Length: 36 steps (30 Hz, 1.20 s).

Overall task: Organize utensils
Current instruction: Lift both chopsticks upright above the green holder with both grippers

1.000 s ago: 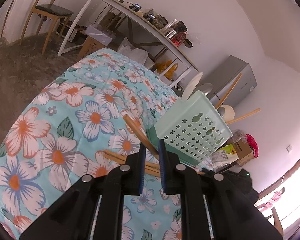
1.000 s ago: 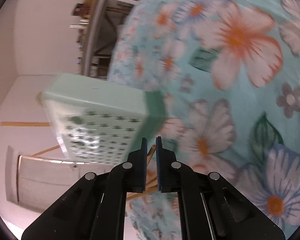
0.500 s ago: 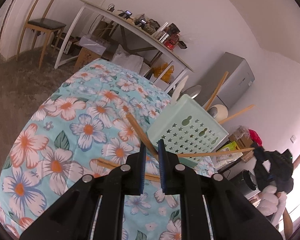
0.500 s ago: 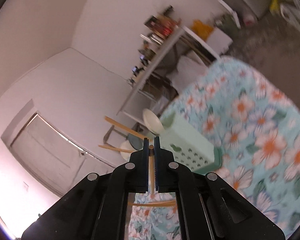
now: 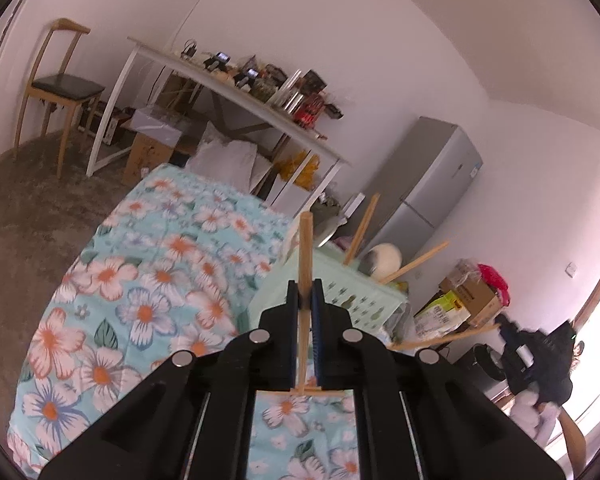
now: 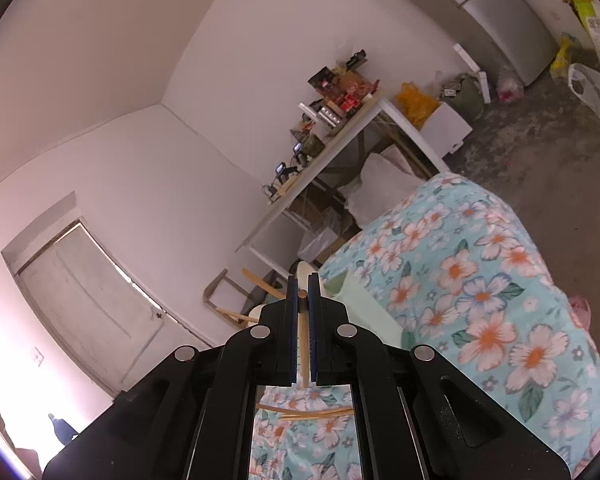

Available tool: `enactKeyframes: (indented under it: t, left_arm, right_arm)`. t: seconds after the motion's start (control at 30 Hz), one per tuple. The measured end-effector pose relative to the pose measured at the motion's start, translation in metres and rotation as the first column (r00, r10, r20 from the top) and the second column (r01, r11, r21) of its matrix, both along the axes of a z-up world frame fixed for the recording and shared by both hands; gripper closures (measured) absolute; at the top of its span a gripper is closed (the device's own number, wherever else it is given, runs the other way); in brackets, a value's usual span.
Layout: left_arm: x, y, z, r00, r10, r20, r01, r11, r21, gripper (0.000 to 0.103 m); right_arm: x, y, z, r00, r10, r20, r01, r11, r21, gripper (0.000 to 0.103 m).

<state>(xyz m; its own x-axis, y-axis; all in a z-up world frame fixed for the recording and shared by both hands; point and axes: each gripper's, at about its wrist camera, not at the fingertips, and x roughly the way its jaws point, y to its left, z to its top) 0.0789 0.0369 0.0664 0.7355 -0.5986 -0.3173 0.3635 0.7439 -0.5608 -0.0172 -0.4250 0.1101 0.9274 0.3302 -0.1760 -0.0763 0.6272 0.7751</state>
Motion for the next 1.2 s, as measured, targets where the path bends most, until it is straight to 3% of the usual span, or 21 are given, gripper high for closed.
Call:
enactKeyframes:
  t: [0.27,0.4,0.6,0.7,0.9,1.1,1.2]
  left_arm:
    - [-0.006,-0.003,0.062,0.989,-0.021,0.144,0.028,0.999,-0.046,0.098]
    - [-0.008,-0.010,0.099,0.967,-0.040,0.252,0.058,0.996,-0.064,0.098]
    - [0.003,-0.043,0.130,0.931,-0.050,0.362,0.046,0.999,0.019,0.098]
    - [0.015,-0.065,0.129,0.925,-0.055,0.377,0.023,0.996,0.088,0.098]
    - [0.041,-0.113,0.107,0.924,-0.064,0.377,-0.040,0.965,0.261,0.098]
    - [0.062,-0.135,0.081,0.942,-0.094,0.323,-0.017,0.946,0.325,0.097]
    - [0.068,-0.136,0.072,0.956,-0.101,0.277,0.012,0.952,0.307,0.081]
  right_arm:
    - [-0.010,-0.014,-0.004,1.000,-0.018,0.011,0.018,1.000,0.018,0.100]
    - [-0.012,-0.018,-0.005,1.000,-0.019,0.020,0.018,1.000,0.018,0.100]
    - [-0.013,-0.021,-0.007,1.000,-0.018,0.021,0.018,0.999,0.028,0.100]
    - [-0.013,-0.025,-0.008,1.000,-0.017,0.019,0.016,0.999,0.035,0.100]
    - [-0.012,-0.029,-0.011,1.000,-0.021,0.013,0.020,0.999,0.042,0.100]
    - [-0.010,-0.030,-0.016,1.000,-0.021,-0.003,0.021,0.999,0.050,0.100]
    - [-0.009,-0.031,-0.017,1.000,-0.018,-0.008,0.019,0.999,0.051,0.100]
